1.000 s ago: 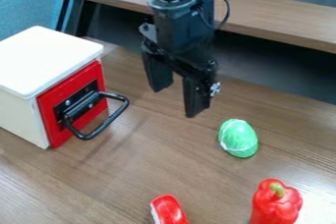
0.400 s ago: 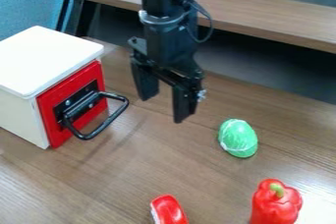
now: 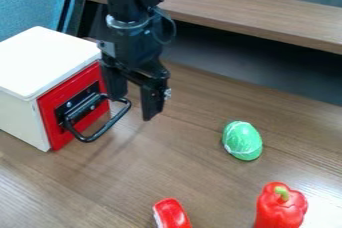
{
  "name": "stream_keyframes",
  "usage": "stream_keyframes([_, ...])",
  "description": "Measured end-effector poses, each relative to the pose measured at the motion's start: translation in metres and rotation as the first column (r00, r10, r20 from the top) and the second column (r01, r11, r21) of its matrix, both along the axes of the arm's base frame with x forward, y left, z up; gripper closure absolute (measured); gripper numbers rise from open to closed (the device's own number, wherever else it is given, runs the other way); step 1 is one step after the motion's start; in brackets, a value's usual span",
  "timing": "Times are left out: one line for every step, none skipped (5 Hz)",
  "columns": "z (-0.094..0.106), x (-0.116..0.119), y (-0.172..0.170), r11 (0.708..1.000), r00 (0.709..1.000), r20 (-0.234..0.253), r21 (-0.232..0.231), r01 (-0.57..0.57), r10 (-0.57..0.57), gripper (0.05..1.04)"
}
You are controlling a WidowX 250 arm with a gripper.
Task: Open the drawer
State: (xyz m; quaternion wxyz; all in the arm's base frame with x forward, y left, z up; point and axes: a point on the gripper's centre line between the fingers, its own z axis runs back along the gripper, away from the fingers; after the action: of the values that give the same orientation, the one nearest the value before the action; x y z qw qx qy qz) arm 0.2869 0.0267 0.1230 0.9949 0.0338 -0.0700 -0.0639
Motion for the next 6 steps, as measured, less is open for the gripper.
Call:
stream_keyframes([-0.006,-0.003,0.020,0.999,0.999,0.002,0.028,-0.039,0.039,0.085])
stream_keyframes([-0.016,-0.005,0.035,0.995,0.997,0.028,0.056,-0.078,0.077,0.085])
stream_keyframes([-0.025,-0.004,0.044,0.994,0.995,0.038,0.056,-0.094,0.092,0.085])
stream_keyframes([-0.033,-0.002,0.048,0.993,0.994,0.047,0.057,-0.101,0.099,0.085])
stream_keyframes([-0.043,0.002,0.052,0.992,0.992,0.055,0.052,-0.115,0.112,0.085])
stream_keyframes([-0.053,0.005,0.055,0.991,0.991,0.056,0.053,-0.125,0.122,0.085])
